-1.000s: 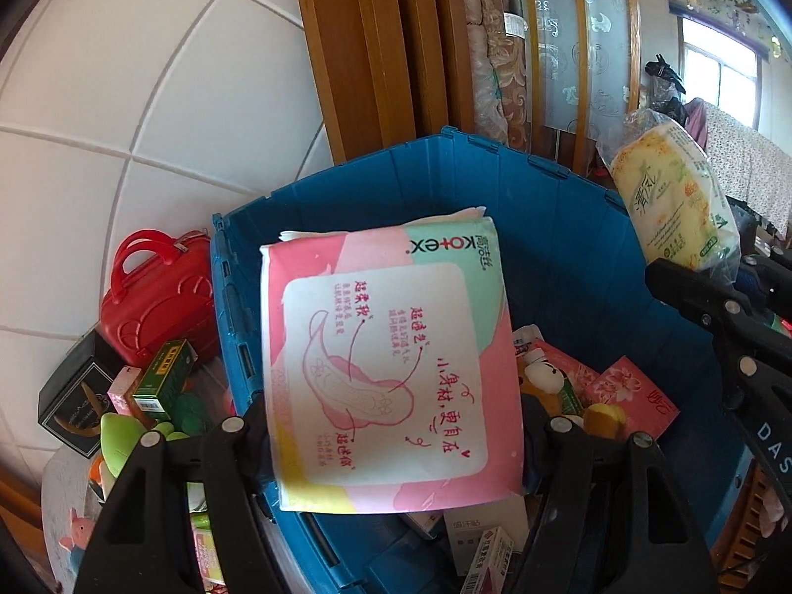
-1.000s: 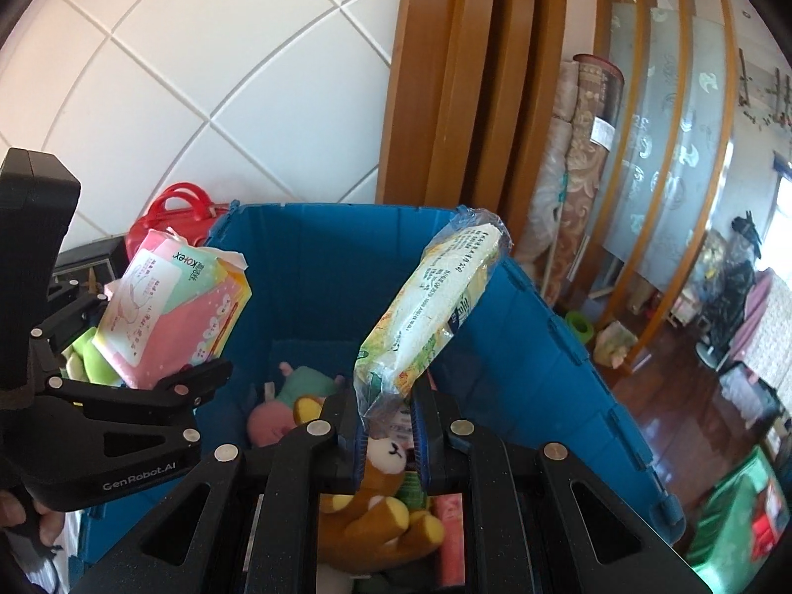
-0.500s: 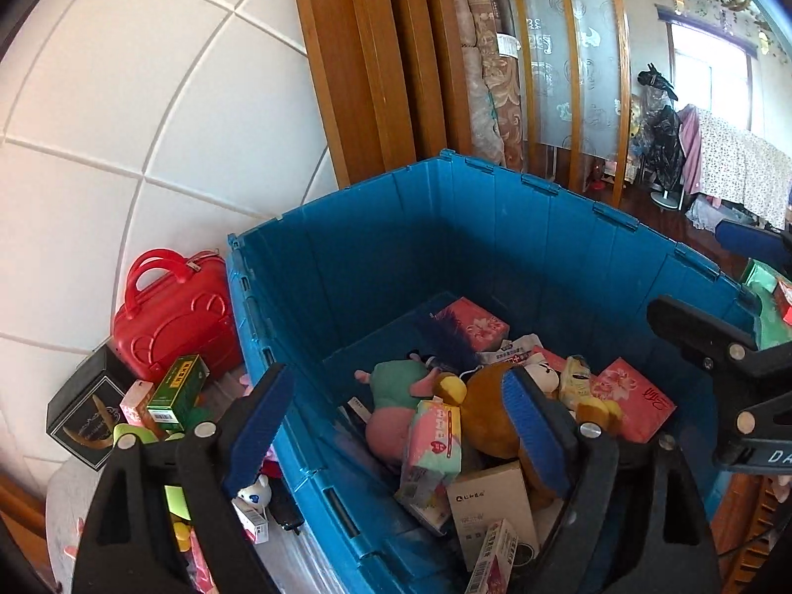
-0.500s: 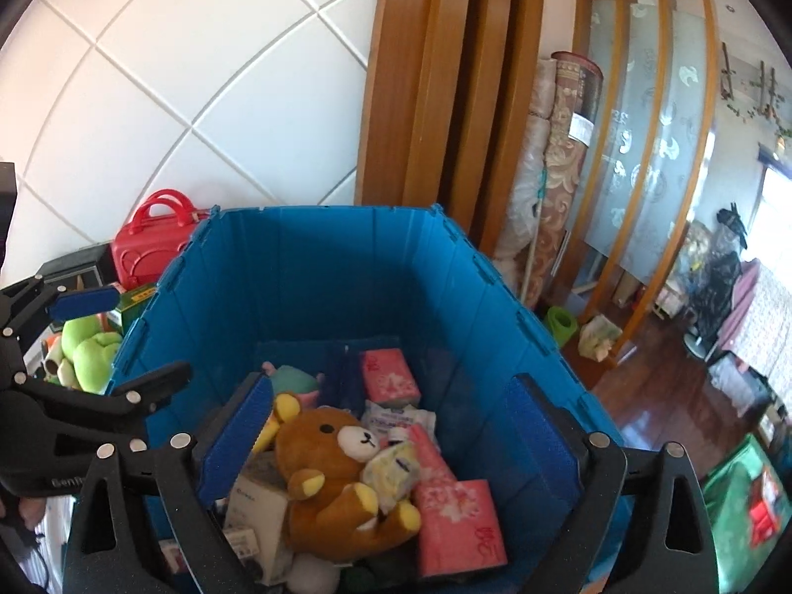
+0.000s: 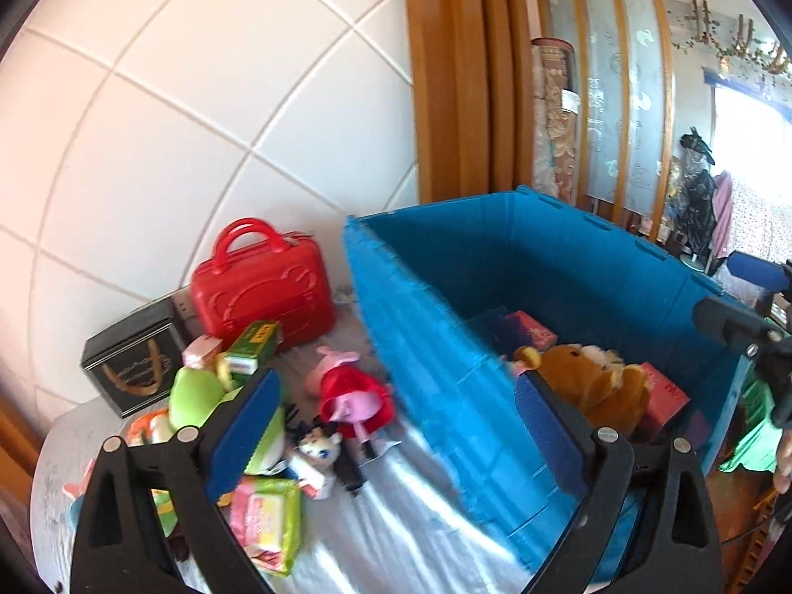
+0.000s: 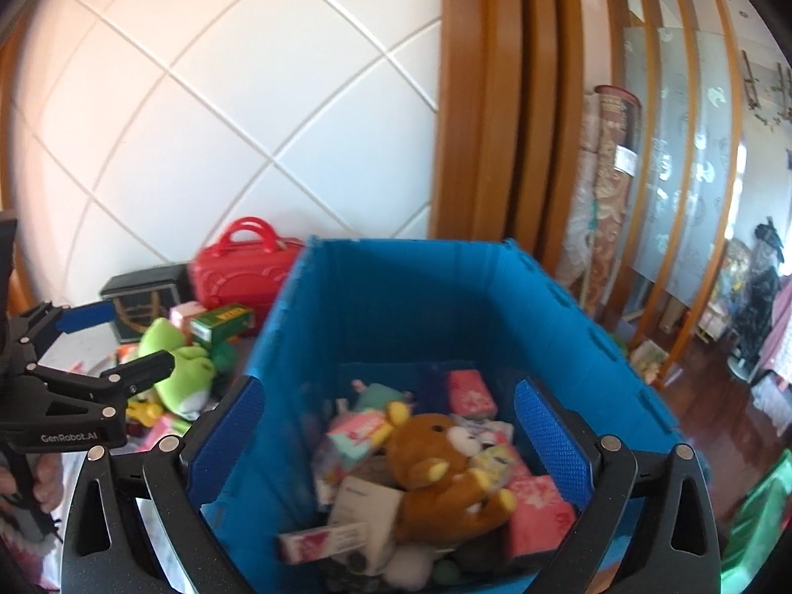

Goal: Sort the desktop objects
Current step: 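Withdraw both tools from the crate back toward the pile, then reach the left tool to the pink wipes pack while the right tool reaches the white box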

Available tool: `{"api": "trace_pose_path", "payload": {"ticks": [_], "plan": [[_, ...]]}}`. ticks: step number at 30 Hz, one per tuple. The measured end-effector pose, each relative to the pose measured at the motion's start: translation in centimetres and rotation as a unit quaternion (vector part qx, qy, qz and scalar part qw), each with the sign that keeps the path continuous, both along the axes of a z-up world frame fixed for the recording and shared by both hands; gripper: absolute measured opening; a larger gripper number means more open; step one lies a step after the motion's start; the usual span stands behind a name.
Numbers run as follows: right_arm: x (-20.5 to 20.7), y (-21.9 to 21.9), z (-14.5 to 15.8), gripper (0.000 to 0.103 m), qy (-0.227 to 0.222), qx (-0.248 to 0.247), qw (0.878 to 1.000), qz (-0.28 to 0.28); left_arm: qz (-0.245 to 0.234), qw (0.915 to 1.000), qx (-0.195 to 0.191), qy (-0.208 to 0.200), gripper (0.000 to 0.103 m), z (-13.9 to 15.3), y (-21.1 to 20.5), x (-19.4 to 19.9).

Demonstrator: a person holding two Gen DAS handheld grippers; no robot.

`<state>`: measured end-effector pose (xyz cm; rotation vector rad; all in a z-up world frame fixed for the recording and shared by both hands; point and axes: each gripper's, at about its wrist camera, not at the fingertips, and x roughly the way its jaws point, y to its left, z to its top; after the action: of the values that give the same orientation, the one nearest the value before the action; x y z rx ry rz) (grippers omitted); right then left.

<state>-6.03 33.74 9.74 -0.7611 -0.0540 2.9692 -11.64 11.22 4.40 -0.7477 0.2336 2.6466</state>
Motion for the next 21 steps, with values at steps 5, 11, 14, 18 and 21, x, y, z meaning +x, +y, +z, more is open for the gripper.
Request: {"api": "trace_pose_path", "payload": {"ticks": [5, 11, 14, 18, 21], "plan": [[0.3, -5.1, -0.2, 0.103, 0.004, -0.016, 0.998, 0.057, 0.071, 0.9971, -0.019, 0.018, 0.097, -1.6, -7.1, 1.1], [-0.2, -11.1, -1.4, 0.103, 0.0, -0.028, 0.992, 0.12, 0.136, 0.9892, -0.051, -0.024, 0.097, -5.8, -15.1, 1.5], [-1.3, -14.0, -2.7, 0.103, -0.012, -0.029, 0.989, 0.145, 0.165, 0.9834, -0.055, -0.053, 0.097, -8.5, -18.5, 1.6], [-3.3, -17.5, -5.0, 0.103, -0.039, -0.035, 0.983, 0.173, 0.19, 0.9758, -0.04, -0.099, 0.097, -12.1, -21.7, 1.6], [-4.7, -19.6, -7.5, 0.103, -0.061, -0.028, 0.982, 0.179, 0.198, 0.972, -0.033, -0.122, 0.097, -14.2, -23.1, 1.5]]}}
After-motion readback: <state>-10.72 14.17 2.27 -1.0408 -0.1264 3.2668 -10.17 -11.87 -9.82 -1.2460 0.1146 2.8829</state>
